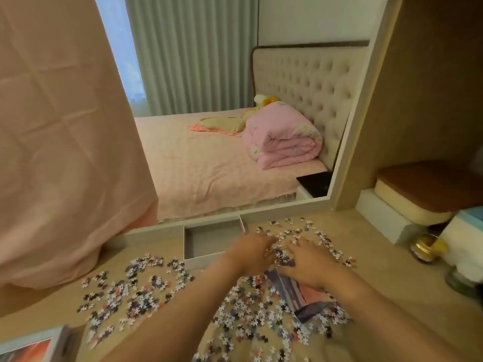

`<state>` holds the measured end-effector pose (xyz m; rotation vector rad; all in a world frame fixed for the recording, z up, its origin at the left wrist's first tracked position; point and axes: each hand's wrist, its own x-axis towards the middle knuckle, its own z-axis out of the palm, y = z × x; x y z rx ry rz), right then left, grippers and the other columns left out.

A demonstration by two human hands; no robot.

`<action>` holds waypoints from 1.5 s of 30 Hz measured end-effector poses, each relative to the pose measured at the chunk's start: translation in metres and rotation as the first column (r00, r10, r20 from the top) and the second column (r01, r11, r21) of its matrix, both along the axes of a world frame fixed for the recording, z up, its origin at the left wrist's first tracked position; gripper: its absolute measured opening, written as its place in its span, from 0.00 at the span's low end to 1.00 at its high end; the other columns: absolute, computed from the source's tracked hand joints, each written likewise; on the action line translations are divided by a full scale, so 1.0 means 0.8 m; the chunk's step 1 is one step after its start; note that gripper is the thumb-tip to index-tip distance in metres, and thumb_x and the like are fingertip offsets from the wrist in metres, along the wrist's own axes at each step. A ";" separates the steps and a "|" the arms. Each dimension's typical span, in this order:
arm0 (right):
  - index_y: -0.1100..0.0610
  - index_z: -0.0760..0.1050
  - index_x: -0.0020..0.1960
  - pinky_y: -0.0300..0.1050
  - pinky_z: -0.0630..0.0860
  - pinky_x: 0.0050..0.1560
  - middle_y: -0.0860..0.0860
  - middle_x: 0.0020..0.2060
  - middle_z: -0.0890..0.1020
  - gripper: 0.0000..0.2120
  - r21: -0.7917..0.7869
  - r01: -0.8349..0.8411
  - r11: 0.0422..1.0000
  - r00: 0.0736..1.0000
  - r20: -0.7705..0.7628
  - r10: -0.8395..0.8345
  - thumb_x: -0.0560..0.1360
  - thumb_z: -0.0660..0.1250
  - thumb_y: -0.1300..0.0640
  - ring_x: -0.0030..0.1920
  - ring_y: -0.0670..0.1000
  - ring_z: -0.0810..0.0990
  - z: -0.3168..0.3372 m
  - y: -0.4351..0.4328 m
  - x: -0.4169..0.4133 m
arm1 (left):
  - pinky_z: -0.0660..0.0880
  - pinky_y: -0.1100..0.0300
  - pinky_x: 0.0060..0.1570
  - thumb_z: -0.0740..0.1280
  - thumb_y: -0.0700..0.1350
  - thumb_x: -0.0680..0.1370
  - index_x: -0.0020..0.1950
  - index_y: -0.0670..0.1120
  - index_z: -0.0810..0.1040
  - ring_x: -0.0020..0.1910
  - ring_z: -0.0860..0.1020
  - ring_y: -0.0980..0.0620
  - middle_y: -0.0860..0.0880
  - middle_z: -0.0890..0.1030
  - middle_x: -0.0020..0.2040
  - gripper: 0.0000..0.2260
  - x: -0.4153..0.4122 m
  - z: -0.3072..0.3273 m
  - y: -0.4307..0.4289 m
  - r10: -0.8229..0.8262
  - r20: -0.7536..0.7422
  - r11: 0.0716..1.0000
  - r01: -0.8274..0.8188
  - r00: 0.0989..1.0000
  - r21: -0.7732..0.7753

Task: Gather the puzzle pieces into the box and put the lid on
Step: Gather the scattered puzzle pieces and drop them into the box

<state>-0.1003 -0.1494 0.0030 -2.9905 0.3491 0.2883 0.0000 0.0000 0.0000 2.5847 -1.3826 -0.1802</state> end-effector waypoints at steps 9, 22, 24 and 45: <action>0.47 0.65 0.72 0.52 0.73 0.59 0.56 0.64 0.73 0.43 -0.170 0.154 0.973 0.988 0.033 -0.151 0.65 0.57 0.21 0.61 0.58 0.75 -0.080 -0.001 -0.045 | 0.57 0.43 0.70 0.58 0.59 0.79 0.73 0.49 0.68 0.67 0.69 0.43 0.45 0.73 0.67 0.24 -0.044 -0.091 -0.023 -0.001 0.142 0.996 -0.011 0.990 0.085; 0.43 0.63 0.74 0.52 0.79 0.53 0.52 0.64 0.65 0.37 0.274 0.146 0.951 0.936 0.272 -0.222 0.70 0.75 0.43 0.50 0.55 0.81 -0.052 0.019 -0.061 | 0.63 0.51 0.70 0.65 0.47 0.78 0.79 0.53 0.54 0.71 0.65 0.47 0.48 0.65 0.74 0.32 -0.063 -0.066 0.016 0.057 -0.063 0.943 -0.075 0.996 -0.325; 0.41 0.63 0.75 0.48 0.77 0.50 0.51 0.64 0.66 0.34 0.282 0.092 0.955 0.935 0.307 -0.180 0.73 0.74 0.46 0.51 0.53 0.79 -0.032 0.019 -0.060 | 0.64 0.54 0.70 0.66 0.46 0.79 0.80 0.55 0.54 0.70 0.67 0.49 0.48 0.65 0.74 0.33 -0.058 -0.052 0.023 0.040 -0.132 0.916 -0.089 0.990 -0.392; 0.56 0.76 0.59 0.47 0.80 0.34 0.56 0.42 0.82 0.18 0.814 -0.003 0.581 0.810 0.342 -0.476 0.72 0.73 0.66 0.36 0.53 0.81 -0.014 0.087 0.116 | 0.69 0.48 0.68 0.66 0.45 0.78 0.75 0.55 0.64 0.69 0.65 0.47 0.48 0.62 0.72 0.25 0.067 -0.034 0.166 0.453 -0.114 0.723 -0.439 0.884 -0.533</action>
